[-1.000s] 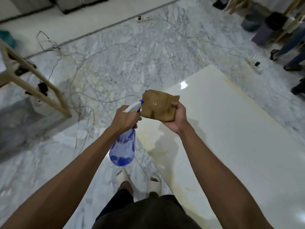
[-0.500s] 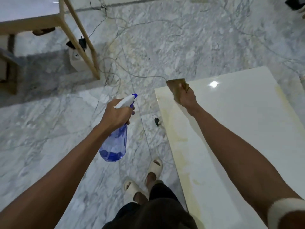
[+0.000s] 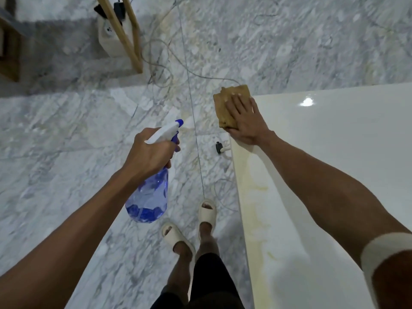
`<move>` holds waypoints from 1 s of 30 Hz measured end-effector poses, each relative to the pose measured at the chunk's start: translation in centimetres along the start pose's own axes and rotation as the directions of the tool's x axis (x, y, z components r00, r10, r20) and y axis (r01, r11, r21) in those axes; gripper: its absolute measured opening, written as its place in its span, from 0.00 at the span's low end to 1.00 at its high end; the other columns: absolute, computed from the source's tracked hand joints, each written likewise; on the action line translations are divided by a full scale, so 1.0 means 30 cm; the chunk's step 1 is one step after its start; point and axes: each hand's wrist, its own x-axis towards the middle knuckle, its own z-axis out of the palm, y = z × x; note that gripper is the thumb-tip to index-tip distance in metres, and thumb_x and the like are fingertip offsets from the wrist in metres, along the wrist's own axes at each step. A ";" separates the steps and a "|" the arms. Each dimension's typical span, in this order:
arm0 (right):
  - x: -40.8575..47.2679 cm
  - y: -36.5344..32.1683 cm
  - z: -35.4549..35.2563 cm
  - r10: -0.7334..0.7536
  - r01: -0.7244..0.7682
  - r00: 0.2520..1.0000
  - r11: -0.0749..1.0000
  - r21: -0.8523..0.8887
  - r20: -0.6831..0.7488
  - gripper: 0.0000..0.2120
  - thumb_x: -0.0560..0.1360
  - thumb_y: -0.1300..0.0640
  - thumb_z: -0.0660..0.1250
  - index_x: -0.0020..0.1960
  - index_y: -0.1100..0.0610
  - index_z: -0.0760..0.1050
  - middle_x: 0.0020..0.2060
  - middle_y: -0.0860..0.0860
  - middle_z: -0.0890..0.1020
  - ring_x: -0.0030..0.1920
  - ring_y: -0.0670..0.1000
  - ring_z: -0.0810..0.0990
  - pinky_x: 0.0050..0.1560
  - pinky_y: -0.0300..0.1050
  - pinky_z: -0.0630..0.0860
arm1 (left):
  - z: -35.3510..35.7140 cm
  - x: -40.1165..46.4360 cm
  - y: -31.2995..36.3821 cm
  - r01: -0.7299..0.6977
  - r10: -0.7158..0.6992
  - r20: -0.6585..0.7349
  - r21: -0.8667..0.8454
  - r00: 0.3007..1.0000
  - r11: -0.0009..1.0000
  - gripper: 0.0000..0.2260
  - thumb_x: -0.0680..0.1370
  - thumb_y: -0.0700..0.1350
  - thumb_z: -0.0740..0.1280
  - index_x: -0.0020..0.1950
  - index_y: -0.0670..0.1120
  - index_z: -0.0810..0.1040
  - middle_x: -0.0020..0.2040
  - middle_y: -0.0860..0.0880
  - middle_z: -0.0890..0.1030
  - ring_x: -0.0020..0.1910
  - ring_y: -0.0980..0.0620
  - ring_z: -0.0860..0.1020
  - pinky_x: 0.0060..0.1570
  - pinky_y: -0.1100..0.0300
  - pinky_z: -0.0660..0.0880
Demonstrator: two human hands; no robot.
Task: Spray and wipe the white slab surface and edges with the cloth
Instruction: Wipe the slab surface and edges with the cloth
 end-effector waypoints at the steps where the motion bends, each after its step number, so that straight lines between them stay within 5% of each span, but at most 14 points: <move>1: 0.009 0.007 -0.005 -0.017 0.017 1.000 1.000 -0.011 -0.001 0.45 0.76 0.28 0.44 0.81 0.60 0.50 0.80 0.61 0.53 0.80 0.62 0.50 0.79 0.63 0.47 | 0.007 0.002 -0.001 -0.001 0.001 -0.001 -0.002 1.000 1.000 0.07 0.74 0.34 0.63 0.46 0.37 0.81 0.43 0.43 0.85 0.23 0.55 0.75 0.25 0.63 0.75; 6: 0.032 -0.001 0.006 -0.031 0.030 0.999 0.999 0.042 0.015 0.51 0.74 0.24 0.39 0.80 0.63 0.49 0.80 0.62 0.52 0.80 0.62 0.48 0.79 0.63 0.46 | 0.035 0.006 -0.012 0.013 -0.012 -0.025 0.021 1.000 1.000 0.07 0.73 0.33 0.63 0.42 0.40 0.81 0.32 0.51 0.84 0.22 0.55 0.75 0.25 0.63 0.74; 11: 0.025 -0.003 0.024 -0.030 0.032 0.999 0.998 0.053 -0.035 0.42 0.79 0.31 0.37 0.81 0.61 0.50 0.80 0.61 0.52 0.80 0.62 0.47 0.79 0.62 0.46 | 0.049 -0.010 -0.022 0.020 -0.020 -0.020 0.021 1.000 1.000 0.08 0.75 0.35 0.63 0.46 0.34 0.81 0.43 0.42 0.85 0.24 0.51 0.76 0.26 0.62 0.75; 30: -0.276 -0.106 0.150 -0.015 0.022 0.990 0.998 0.050 -0.137 0.36 0.82 0.36 0.39 0.81 0.59 0.52 0.81 0.59 0.53 0.81 0.60 0.48 0.78 0.63 0.49 | 0.139 -0.203 -0.065 -0.008 0.008 -0.009 0.037 1.000 0.999 0.09 0.73 0.34 0.62 0.45 0.38 0.82 0.42 0.46 0.85 0.23 0.54 0.76 0.26 0.62 0.75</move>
